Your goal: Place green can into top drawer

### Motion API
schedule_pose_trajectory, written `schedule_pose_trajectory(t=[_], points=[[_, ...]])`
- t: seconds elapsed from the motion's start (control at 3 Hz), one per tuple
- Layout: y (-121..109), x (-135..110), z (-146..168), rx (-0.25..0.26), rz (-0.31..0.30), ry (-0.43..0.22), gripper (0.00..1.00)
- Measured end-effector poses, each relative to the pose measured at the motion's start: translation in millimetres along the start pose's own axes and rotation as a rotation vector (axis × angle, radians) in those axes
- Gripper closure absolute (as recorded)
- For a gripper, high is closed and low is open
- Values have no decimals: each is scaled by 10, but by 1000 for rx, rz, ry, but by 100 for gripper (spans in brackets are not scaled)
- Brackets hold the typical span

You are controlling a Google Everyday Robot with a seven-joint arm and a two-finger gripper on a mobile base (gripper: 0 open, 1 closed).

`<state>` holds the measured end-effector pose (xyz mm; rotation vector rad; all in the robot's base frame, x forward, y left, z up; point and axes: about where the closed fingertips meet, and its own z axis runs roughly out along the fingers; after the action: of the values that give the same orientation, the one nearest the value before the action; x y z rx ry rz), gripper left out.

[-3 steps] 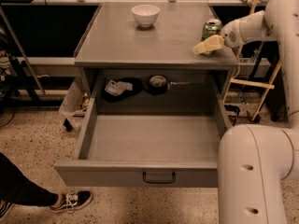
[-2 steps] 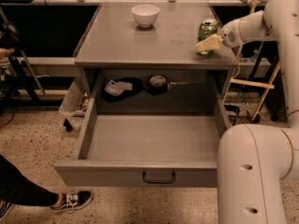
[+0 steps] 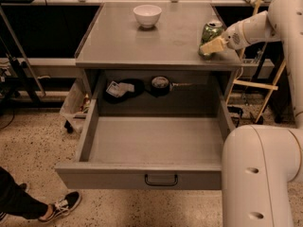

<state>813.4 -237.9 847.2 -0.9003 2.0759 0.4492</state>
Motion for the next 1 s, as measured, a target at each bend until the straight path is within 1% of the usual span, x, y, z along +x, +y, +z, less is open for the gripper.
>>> schedule_pose_trajectory(t=[0.33, 0.67, 1.0], points=[[8, -5, -36, -1, 1, 3, 100], [-140, 46, -646, 35, -15, -101, 100], [-215, 190, -1147, 75, -56, -157, 100]])
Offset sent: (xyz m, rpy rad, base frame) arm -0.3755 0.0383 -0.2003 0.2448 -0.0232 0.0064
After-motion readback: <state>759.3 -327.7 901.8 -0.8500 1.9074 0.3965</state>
